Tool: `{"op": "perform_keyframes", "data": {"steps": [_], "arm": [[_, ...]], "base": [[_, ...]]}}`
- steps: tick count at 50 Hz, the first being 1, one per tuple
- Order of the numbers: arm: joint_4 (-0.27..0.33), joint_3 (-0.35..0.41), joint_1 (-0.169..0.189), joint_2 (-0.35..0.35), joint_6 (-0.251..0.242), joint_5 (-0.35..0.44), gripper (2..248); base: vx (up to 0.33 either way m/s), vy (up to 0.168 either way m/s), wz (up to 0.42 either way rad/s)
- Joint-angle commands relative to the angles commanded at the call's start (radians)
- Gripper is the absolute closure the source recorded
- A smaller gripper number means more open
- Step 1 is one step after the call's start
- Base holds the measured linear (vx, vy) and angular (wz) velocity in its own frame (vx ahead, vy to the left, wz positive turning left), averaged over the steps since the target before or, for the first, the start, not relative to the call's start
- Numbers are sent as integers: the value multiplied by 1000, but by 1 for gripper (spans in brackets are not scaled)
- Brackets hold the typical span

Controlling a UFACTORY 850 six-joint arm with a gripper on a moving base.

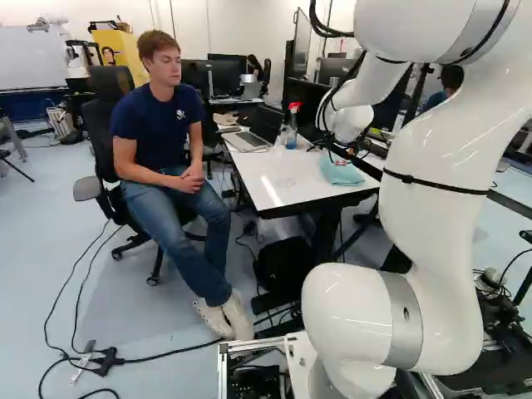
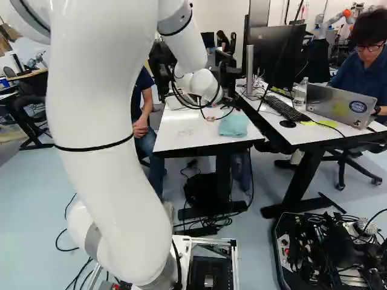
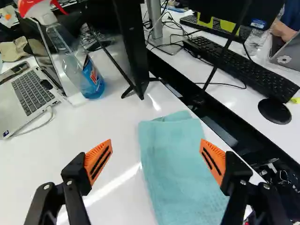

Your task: Clean the table with the green towel

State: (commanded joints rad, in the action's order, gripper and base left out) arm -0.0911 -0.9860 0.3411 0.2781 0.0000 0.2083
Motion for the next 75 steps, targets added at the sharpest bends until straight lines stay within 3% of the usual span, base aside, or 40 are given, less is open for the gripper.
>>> {"op": "perform_keyframes", "data": {"steps": [25, 42, 75], "arm": [[0, -31, 32, 50, 0, 0, 3], [0, -33, 34, 57, 0, 0, 3], [0, -47, 34, 131, 0, 0, 3]], "base": [[0, 0, 0], [0, 0, 0], [0, 0, 0]]}}
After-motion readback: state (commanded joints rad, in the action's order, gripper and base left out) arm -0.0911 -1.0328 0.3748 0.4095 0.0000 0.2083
